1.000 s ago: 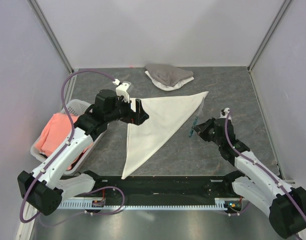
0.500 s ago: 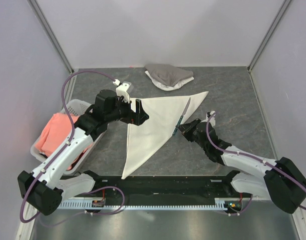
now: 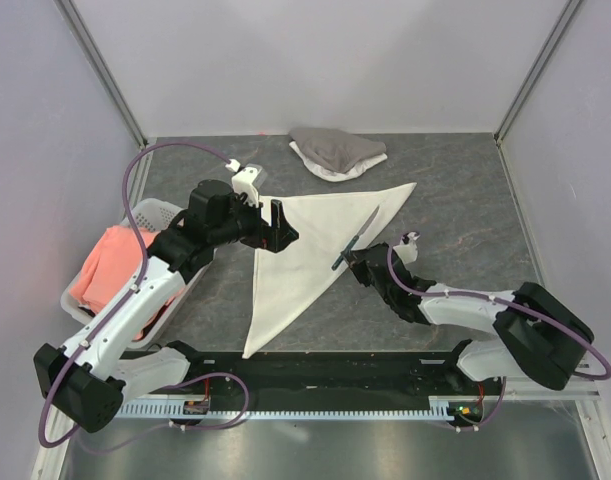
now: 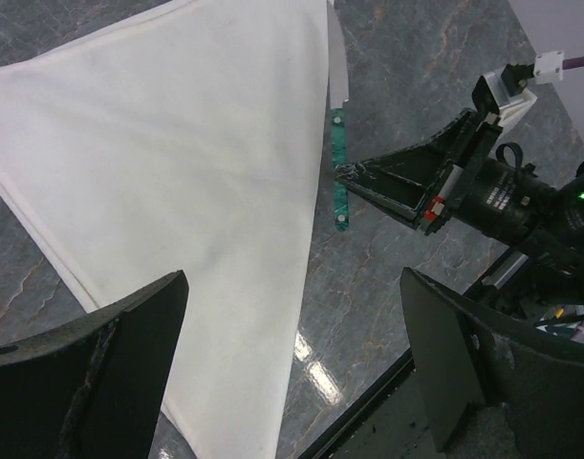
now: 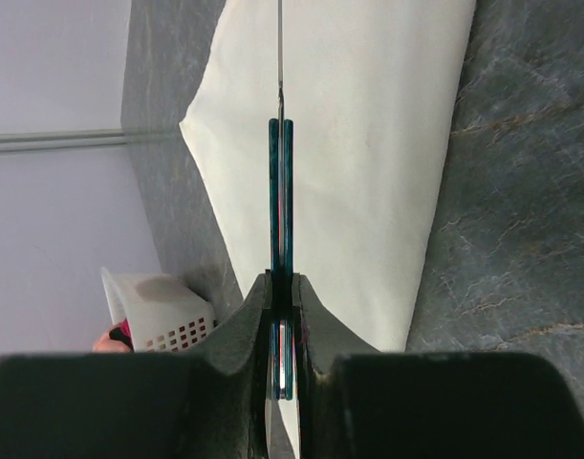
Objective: Fold the napkin, place the utensils inside, and roll it up
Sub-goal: Place the utensil onto the napkin, then fold the napkin
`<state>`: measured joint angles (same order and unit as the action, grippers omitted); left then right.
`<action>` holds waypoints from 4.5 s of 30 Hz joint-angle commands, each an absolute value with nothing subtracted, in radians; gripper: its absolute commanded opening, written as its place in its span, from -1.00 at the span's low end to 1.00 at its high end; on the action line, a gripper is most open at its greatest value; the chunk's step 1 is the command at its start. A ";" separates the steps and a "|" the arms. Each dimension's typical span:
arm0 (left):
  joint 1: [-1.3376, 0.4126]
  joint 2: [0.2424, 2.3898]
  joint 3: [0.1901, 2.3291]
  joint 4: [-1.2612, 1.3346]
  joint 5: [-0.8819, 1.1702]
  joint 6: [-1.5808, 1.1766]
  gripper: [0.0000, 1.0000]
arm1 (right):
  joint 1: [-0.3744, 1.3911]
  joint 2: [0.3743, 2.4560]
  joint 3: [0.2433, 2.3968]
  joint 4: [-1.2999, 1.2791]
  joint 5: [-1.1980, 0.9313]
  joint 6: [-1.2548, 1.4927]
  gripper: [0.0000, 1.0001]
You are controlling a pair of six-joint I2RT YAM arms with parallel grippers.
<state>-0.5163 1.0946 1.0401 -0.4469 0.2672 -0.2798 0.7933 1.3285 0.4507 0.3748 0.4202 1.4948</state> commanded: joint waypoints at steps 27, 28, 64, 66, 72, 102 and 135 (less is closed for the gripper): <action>-0.511 1.063 1.035 -0.408 0.285 -0.276 1.00 | 0.884 1.628 0.600 0.423 0.436 1.606 -1.00; -0.511 1.062 1.037 -0.408 0.285 -0.276 1.00 | 0.882 1.632 0.603 0.425 0.434 1.606 -1.00; -0.511 1.071 1.032 -0.408 0.275 -0.270 1.00 | 0.882 1.457 0.703 0.141 0.432 1.425 0.09; -0.511 1.071 1.034 -0.408 0.275 -0.268 1.00 | 0.882 1.404 0.693 0.097 0.469 1.411 0.14; -0.511 1.081 1.031 -0.408 0.273 -0.267 1.00 | 0.757 1.293 0.641 0.084 0.423 1.292 0.25; -0.511 1.129 1.037 -0.420 0.230 -0.242 1.00 | -0.063 1.904 1.000 0.348 -0.259 0.766 0.14; -0.511 1.149 1.043 -0.420 0.248 -0.244 1.00 | -0.087 2.143 1.252 0.180 -0.227 0.715 -0.42</action>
<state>-0.5163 1.1503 1.0325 -0.4400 0.2382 -0.2794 -0.0834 2.0991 1.2251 0.2424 -0.2356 0.7349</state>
